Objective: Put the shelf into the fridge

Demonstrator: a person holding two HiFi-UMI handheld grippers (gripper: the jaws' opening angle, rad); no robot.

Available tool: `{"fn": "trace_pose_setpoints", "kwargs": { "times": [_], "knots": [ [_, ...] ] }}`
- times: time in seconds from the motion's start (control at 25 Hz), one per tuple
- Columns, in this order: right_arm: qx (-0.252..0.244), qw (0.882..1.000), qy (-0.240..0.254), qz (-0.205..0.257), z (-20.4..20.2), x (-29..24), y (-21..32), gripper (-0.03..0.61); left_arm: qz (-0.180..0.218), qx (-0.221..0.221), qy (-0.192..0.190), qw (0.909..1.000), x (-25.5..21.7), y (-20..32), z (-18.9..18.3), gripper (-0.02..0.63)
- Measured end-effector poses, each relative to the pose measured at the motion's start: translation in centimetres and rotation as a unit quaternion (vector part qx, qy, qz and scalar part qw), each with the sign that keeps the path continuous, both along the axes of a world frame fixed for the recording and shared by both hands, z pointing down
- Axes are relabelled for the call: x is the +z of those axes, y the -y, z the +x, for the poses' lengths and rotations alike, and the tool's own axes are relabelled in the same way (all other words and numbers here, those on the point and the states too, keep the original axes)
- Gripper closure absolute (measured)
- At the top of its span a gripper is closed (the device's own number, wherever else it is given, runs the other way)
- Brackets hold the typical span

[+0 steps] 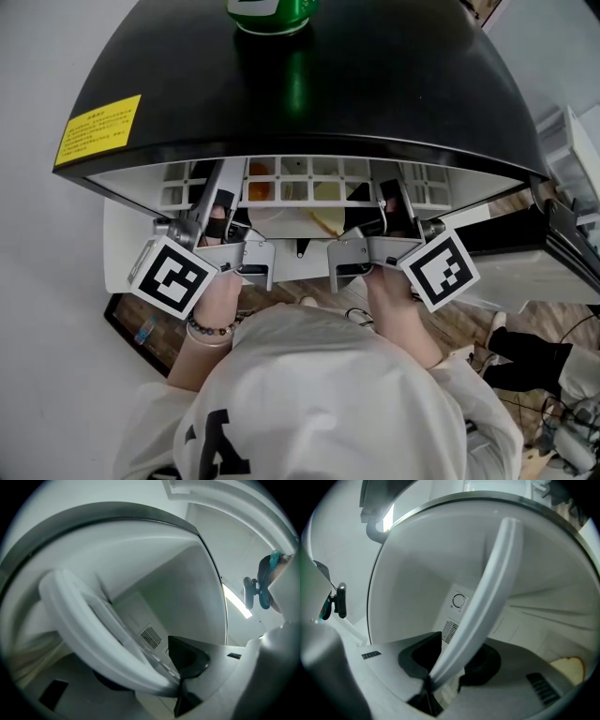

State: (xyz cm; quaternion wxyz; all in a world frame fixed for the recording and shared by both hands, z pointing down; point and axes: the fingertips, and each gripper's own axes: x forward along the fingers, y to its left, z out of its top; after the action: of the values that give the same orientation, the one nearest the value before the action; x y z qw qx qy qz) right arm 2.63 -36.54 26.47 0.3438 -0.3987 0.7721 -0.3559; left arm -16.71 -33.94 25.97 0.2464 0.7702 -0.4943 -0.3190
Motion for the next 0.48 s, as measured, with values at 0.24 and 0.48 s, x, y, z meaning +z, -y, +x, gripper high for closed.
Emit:
{"fn": "trace_pose_setpoints", "kwargs": {
  "times": [0.24, 0.48],
  "knots": [
    [0.002, 1.0, 0.005, -0.003, -0.07, 0.01, 0.06, 0.46, 0.006, 0.002, -0.014, 0.9999, -0.33, 0.2, 0.01, 0.405],
    [0.004, 1.0, 0.007, -0.006, 0.0, 0.05, 0.35, 0.46, 0.002, -0.001, -0.017, 0.9999, -0.09, 0.33, -0.04, 0.405]
  ]
}}
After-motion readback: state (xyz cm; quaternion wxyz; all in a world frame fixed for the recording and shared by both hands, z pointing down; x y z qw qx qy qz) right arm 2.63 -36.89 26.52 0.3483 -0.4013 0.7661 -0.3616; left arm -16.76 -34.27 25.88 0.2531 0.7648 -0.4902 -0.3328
